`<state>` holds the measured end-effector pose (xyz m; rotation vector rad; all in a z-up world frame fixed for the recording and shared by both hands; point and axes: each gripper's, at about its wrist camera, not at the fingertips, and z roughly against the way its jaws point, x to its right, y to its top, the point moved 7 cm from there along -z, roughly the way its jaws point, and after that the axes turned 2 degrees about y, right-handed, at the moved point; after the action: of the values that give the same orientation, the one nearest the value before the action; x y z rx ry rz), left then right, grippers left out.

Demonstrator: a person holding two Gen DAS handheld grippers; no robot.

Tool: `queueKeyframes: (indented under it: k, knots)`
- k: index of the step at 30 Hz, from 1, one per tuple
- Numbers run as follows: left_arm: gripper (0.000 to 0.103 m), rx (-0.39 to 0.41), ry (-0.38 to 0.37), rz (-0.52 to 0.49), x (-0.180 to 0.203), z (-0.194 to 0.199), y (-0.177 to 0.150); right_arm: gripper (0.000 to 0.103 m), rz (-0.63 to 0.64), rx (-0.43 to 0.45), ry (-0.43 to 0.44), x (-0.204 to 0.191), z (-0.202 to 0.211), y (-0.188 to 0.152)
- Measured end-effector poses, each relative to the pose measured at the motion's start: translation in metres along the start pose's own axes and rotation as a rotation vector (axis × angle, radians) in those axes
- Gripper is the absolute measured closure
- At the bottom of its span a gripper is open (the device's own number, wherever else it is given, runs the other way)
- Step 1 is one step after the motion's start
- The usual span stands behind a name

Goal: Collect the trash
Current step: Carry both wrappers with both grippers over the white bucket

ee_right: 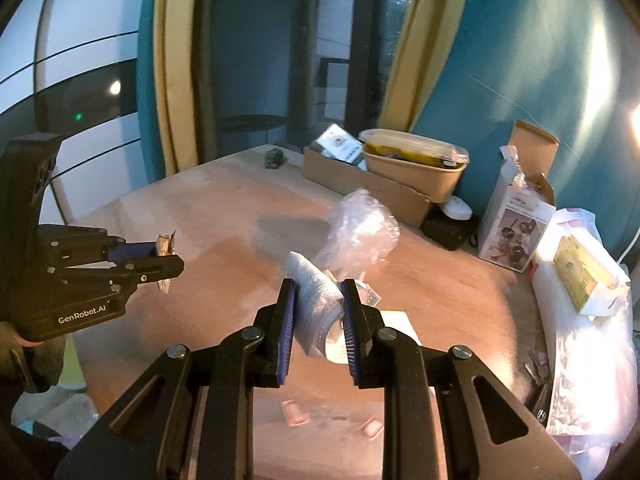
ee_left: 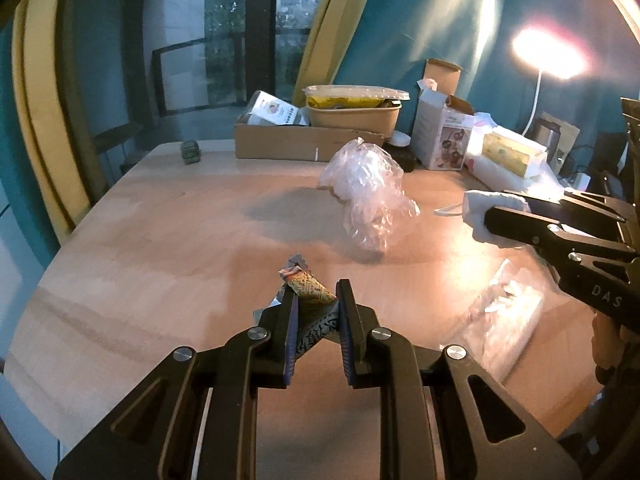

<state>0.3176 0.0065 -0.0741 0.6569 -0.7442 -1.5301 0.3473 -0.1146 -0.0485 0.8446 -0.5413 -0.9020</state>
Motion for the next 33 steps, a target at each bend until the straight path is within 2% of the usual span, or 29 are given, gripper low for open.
queueKeyframes:
  k: [5,15,33]
  knots:
    - [0.083,0.028,0.048,-0.012,-0.011,0.023,-0.015,0.081,0.049,-0.011,0.020,-0.025,0.005,-0.003]
    - [0.083,0.059,0.079,0.015,-0.027,0.057,-0.043,0.081,0.138,-0.009,0.058,-0.073,0.015,-0.006]
    - [0.083,0.106,0.170,0.106,-0.079,0.111,-0.106,0.081,0.281,-0.032,0.130,-0.158,0.024,-0.019]
